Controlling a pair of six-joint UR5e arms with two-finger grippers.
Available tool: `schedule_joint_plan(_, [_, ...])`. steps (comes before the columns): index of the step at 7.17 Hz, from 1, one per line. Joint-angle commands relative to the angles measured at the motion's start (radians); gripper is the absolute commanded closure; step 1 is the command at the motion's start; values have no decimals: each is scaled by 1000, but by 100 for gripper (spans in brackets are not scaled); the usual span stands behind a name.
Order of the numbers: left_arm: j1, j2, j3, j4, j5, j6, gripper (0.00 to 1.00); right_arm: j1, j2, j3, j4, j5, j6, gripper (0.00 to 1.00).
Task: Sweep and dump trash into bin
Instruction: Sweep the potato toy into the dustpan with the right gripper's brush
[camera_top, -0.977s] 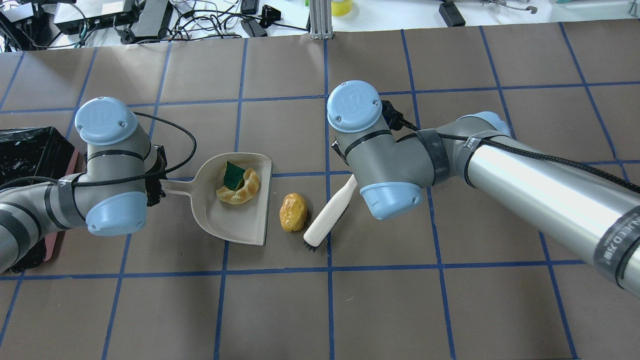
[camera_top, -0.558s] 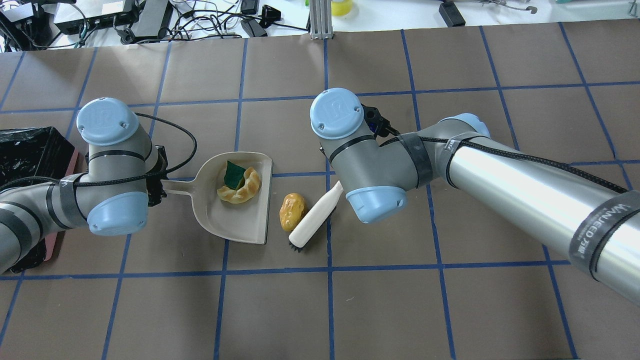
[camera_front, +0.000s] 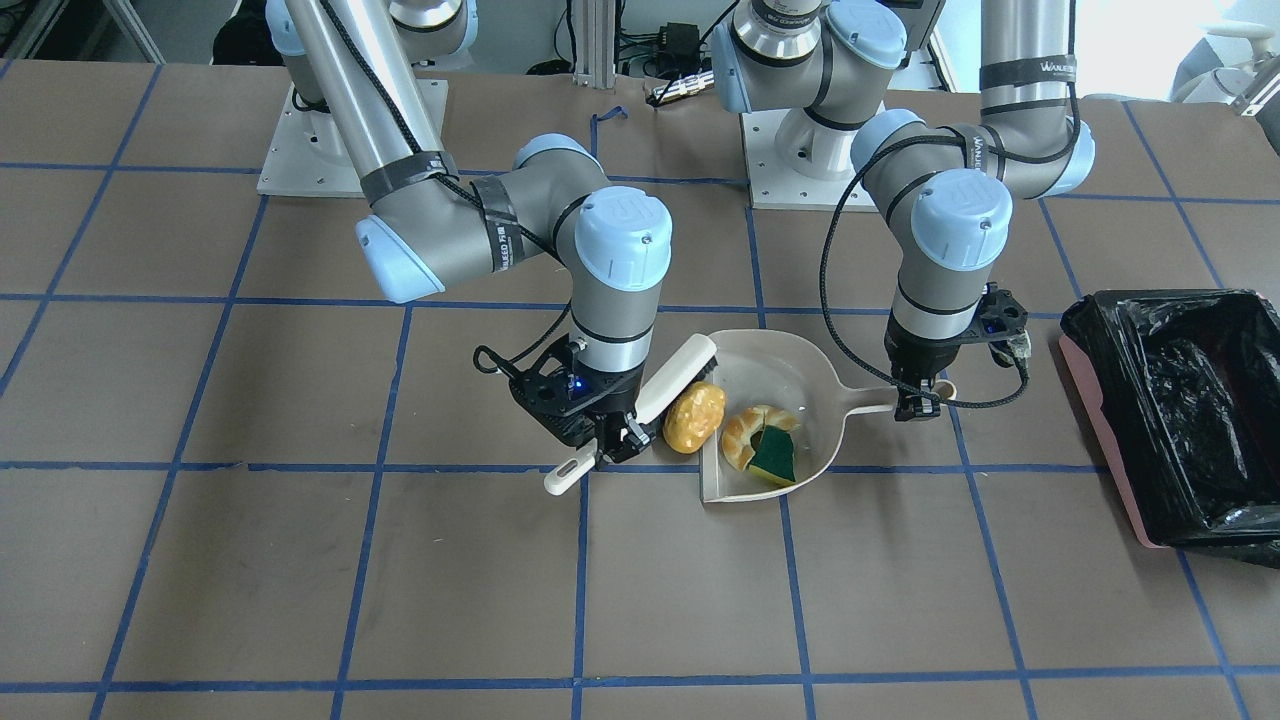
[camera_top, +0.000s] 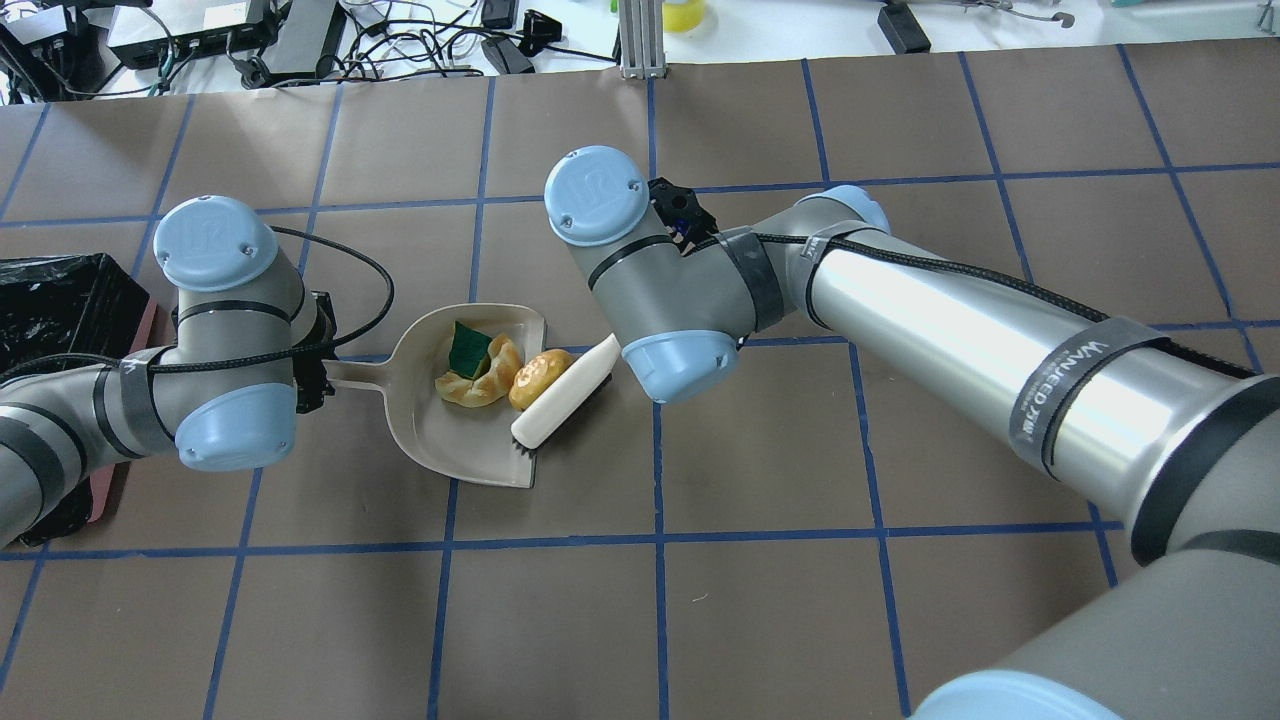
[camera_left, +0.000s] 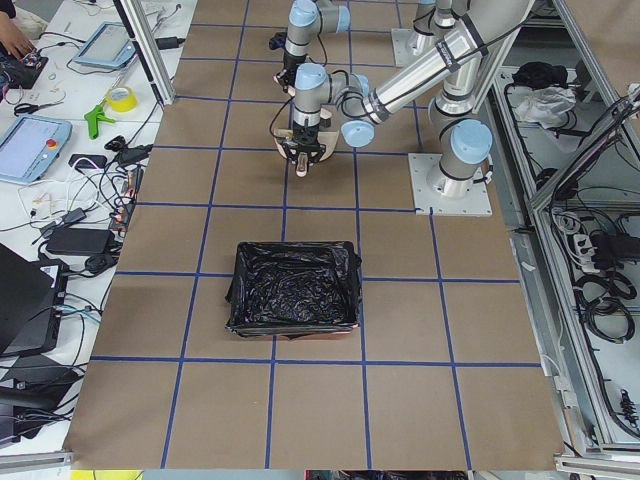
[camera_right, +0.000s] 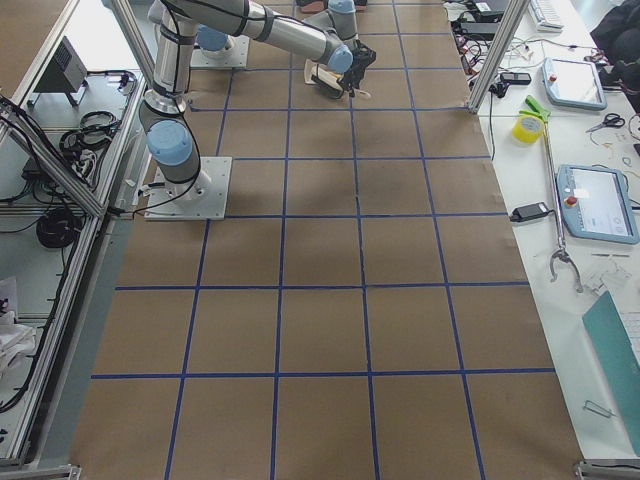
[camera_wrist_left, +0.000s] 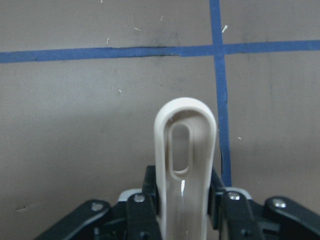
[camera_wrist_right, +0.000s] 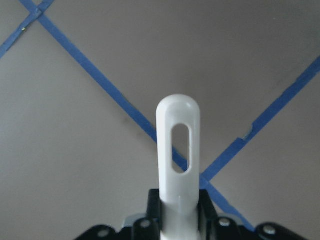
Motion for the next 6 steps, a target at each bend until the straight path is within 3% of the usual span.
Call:
schedule_joint_plan(1, [-1, -2, 2, 0, 0, 0, 100, 19, 36, -69, 0, 1, 89, 100])
schedule_joint_plan(3, [-1, -4, 2, 0, 0, 0, 100, 54, 77, -157, 2, 1, 160, 100])
schedule_joint_plan(6, [-1, -4, 8, 0, -2, 1, 100, 148, 93, -180, 22, -1, 304, 100])
